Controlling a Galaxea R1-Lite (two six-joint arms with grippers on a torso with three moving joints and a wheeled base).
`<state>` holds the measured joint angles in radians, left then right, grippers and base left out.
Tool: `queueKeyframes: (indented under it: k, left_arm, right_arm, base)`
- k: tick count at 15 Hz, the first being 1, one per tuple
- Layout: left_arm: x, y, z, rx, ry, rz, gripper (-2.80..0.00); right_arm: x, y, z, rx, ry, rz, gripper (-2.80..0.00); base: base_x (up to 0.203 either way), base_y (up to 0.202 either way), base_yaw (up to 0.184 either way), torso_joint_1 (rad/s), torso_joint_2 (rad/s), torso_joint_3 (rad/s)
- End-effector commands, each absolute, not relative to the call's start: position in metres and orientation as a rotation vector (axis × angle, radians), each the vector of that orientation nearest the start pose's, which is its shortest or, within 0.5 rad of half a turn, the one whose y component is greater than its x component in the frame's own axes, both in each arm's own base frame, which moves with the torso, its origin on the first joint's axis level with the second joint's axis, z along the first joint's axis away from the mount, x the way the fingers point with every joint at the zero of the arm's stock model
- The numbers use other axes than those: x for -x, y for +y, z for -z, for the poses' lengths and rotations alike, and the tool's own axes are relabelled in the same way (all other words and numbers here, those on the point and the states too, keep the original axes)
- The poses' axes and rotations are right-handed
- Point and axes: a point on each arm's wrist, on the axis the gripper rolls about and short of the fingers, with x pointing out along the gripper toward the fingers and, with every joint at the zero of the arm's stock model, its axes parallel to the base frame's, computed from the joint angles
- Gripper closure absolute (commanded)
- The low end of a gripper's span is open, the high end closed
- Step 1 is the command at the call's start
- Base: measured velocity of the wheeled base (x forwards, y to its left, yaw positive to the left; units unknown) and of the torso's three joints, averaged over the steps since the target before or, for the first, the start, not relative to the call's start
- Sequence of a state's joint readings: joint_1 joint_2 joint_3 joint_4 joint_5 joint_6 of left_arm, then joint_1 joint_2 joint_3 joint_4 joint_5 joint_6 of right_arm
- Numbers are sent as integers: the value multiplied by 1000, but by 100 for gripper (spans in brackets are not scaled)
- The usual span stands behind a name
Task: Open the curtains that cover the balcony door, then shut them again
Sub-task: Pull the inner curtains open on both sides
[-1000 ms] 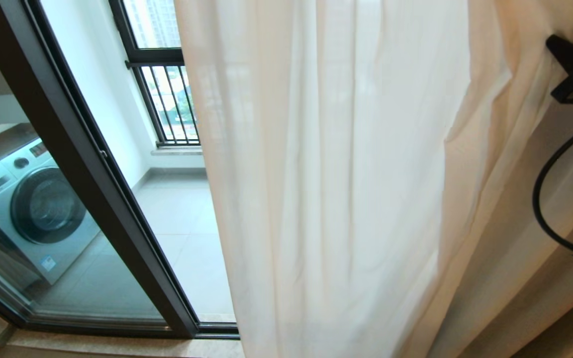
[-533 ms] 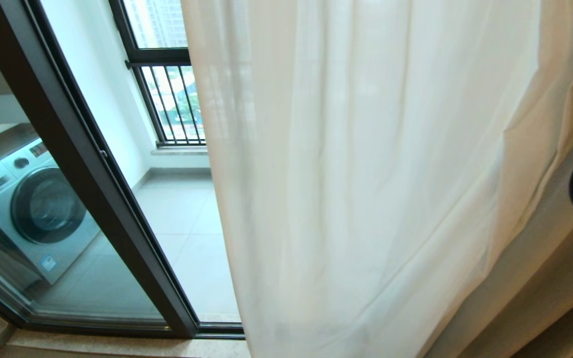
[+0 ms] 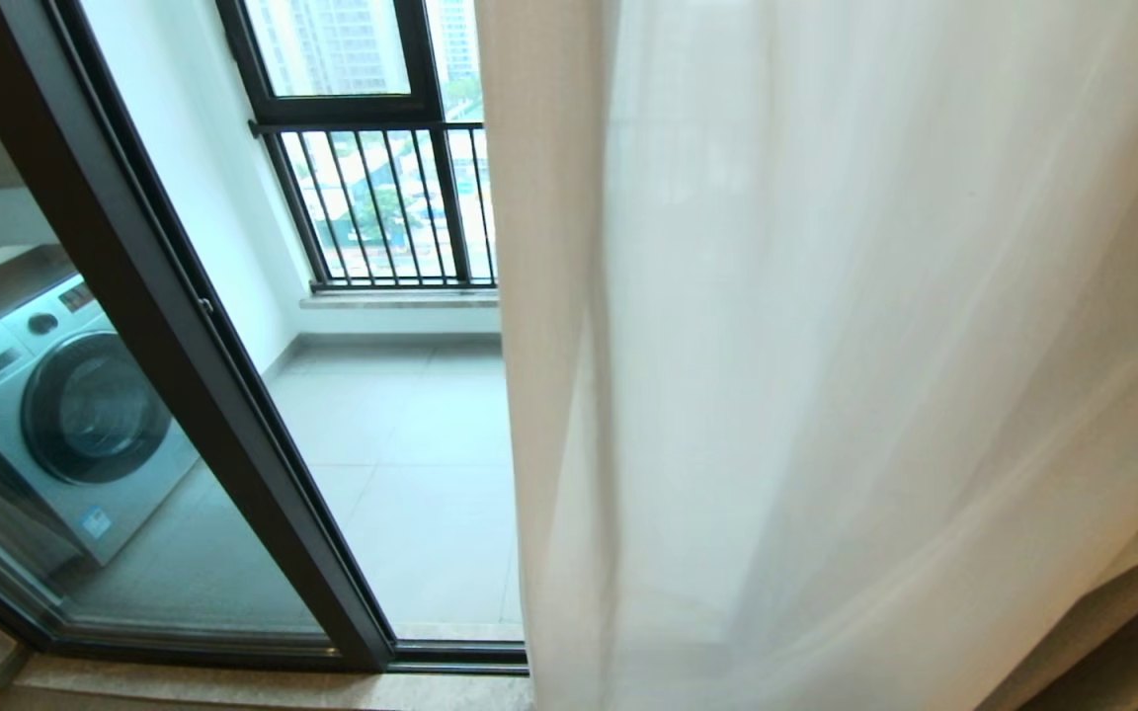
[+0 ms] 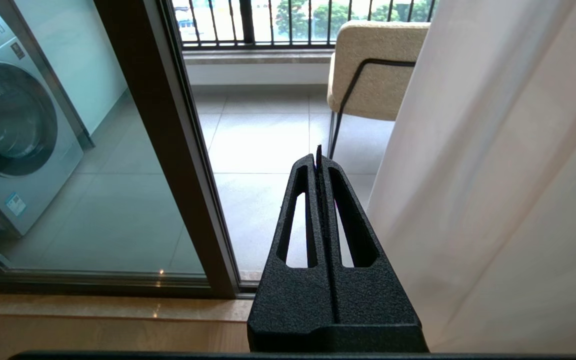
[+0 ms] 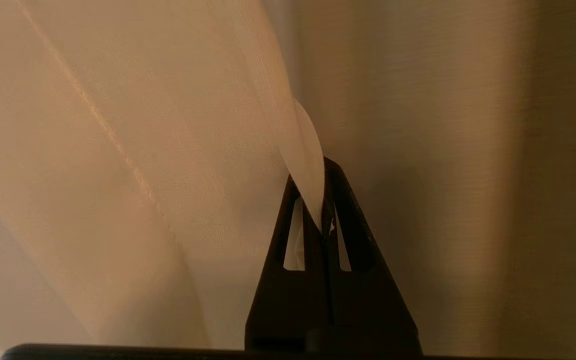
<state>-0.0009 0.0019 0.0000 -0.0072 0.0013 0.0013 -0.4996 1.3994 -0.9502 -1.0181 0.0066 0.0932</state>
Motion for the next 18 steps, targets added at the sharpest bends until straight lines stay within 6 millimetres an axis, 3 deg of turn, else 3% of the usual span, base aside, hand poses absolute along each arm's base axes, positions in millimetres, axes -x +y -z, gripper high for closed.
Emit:
queueKeyframes:
  k: [1, 9, 18]
  left_arm:
    - [23, 0, -76, -2, -6, 0, 0]
    - [23, 0, -76, -2, -5, 0, 0]
    - [23, 0, -76, -2, -6, 0, 0]
  right_arm:
    - [-184, -133, -344, 91, -580, 573, 0]
    - [-134, -224, -348, 85, -600, 924, 0]
    - [-89, -326, -327, 39, -619, 1135, 0]
  base:
    - [0, 0, 0, 0, 0, 0]
    - [0, 0, 0, 0, 0, 0]
    - [0, 0, 0, 0, 0, 0]
